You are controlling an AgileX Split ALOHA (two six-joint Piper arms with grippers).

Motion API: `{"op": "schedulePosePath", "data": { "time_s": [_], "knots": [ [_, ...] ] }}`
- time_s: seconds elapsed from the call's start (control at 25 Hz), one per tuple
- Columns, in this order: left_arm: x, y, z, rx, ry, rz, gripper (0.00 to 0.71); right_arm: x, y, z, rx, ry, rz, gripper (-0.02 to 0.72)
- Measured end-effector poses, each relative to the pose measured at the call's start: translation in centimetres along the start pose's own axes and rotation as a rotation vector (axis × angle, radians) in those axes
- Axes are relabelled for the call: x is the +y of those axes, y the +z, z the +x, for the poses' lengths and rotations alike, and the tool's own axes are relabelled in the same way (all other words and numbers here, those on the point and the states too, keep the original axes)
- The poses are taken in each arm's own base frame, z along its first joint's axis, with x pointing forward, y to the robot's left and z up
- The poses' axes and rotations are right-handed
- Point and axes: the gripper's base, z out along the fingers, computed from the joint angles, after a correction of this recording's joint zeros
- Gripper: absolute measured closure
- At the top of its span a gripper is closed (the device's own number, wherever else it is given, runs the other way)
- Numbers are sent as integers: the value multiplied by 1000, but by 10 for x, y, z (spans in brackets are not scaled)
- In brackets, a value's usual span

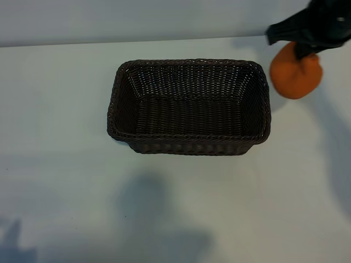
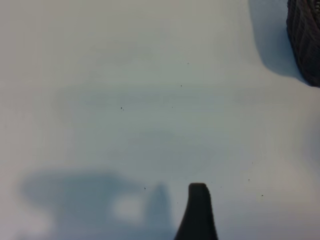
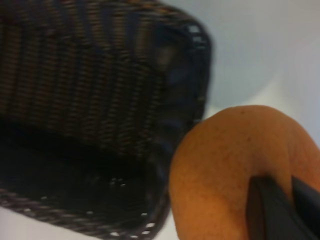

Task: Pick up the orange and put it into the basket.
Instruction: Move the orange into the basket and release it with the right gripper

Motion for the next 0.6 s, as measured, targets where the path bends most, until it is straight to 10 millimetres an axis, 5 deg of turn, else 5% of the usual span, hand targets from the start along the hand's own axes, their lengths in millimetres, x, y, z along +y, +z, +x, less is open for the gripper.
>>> {"op": "schedulePosePath", "data": {
  "time_s": [0.6],
  "knots": [
    [0, 0, 0, 0, -1, 0, 118, 84, 54, -4, 104, -169, -62, 659]
  ]
}}
